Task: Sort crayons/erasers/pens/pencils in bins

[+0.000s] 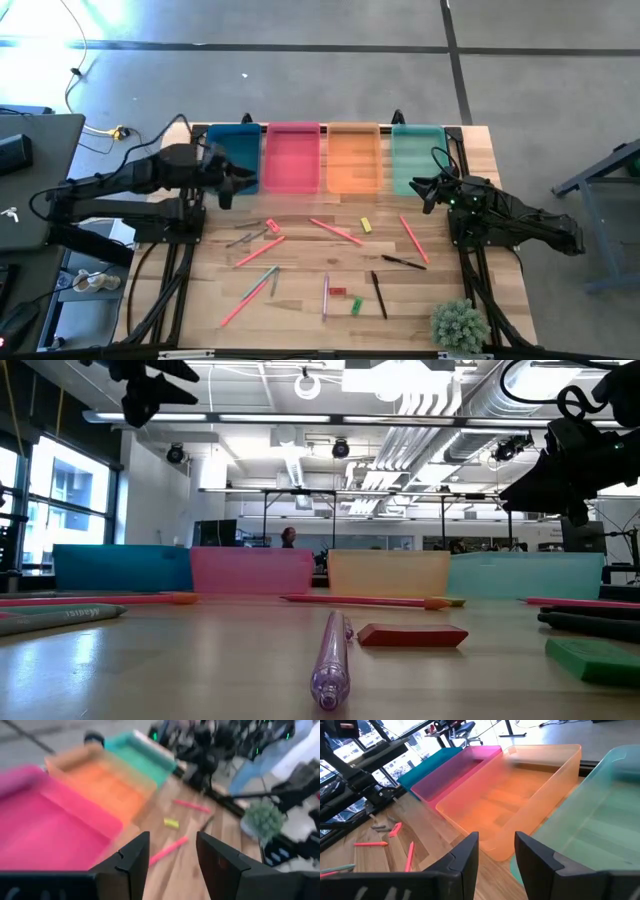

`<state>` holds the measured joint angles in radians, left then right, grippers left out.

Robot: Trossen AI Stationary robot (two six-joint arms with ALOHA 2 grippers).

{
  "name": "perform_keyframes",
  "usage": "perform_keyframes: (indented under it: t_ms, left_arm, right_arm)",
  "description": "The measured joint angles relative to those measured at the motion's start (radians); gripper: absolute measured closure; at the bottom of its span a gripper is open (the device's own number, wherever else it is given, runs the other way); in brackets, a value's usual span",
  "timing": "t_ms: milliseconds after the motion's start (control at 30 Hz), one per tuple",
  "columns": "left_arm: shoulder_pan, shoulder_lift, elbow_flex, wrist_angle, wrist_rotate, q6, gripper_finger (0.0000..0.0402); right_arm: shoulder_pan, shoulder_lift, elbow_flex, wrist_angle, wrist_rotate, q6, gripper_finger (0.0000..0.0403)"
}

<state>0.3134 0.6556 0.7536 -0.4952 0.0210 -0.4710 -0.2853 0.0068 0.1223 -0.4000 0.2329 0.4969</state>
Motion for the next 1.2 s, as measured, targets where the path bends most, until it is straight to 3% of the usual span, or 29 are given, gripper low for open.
perform_keyframes:
  t_ms: [200, 767, 1200]
  left_arm:
    - [-0.025, 0.087, 0.022, -0.007, 0.050, -0.051, 0.0259]
    - [-0.205, 0.333, 0.213, -0.042, -0.018, -0.081, 0.0282]
    - [-0.376, 0.512, 0.246, -0.143, -0.168, -0.240, 0.0285]
  right_arm:
    - [0.000, 0.000, 0.000, 0.000, 0.000, 0.000, 0.0284]
    - [0.000, 0.000, 0.000, 0.000, 0.000, 0.000, 0.0284]
    - [0.000, 0.000, 0.000, 0.000, 0.001, -0.001, 0.0284]
